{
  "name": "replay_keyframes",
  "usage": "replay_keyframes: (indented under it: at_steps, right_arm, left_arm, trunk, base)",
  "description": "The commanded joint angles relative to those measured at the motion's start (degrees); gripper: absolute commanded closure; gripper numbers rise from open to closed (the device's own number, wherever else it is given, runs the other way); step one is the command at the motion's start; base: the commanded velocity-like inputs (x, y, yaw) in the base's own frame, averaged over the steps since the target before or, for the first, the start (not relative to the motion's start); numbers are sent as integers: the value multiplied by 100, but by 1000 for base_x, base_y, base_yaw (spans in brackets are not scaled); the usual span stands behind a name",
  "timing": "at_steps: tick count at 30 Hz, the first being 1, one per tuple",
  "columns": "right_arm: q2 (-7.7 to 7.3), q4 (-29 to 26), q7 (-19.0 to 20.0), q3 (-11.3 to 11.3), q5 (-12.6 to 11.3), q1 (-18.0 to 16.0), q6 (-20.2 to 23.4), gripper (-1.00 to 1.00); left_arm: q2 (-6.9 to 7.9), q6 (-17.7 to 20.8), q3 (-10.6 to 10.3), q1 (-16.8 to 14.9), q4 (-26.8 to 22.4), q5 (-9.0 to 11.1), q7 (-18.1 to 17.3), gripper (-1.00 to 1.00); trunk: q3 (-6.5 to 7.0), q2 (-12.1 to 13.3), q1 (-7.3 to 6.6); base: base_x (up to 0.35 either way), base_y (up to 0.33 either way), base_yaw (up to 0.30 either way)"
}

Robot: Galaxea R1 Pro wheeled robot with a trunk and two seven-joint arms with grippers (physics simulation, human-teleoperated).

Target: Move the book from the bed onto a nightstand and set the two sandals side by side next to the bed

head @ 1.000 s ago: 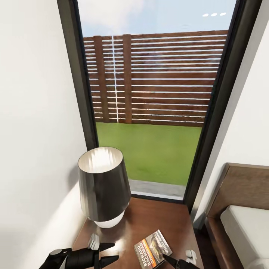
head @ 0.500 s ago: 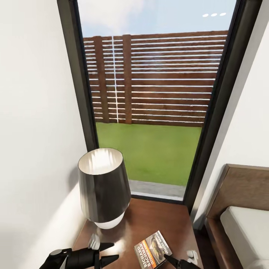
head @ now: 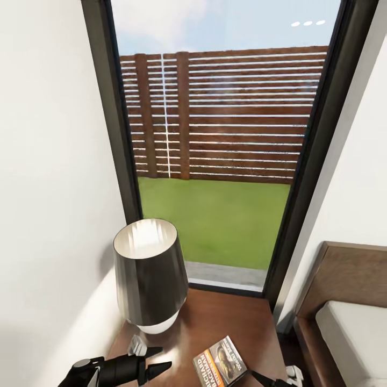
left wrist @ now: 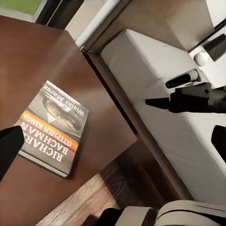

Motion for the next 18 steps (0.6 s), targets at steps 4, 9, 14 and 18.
replay_keyframes:
  at_steps: [4,9,14,18]
  right_arm:
    - [-14,43,19,-43,27,-10,-13,-100]
    - [-26,63,-19,-43,27,-9,-141,-100]
    - [-27,208,-49,-40,44,-2,-628,-100]
    - [-27,248,-463,-45,34,6,-1186,-100]
  left_arm:
    - [-6,35,34,-2,41,-40,28,-100]
    - [13,-546,43,-1,737,-46,513,-100]
    - [10,-982,37,-1,1228,-48,959,-100]
    - [9,-1386,34,-1,1703,-48,1233,-100]
  trunk:
    - [67,159,-89]
    - [156,359,-199]
    - [246,560,-309]
    - [318,720,-397]
  base:
    - [0,0,0]
    - [0,0,0]
    - [0,0,0]
    - [0,0,0]
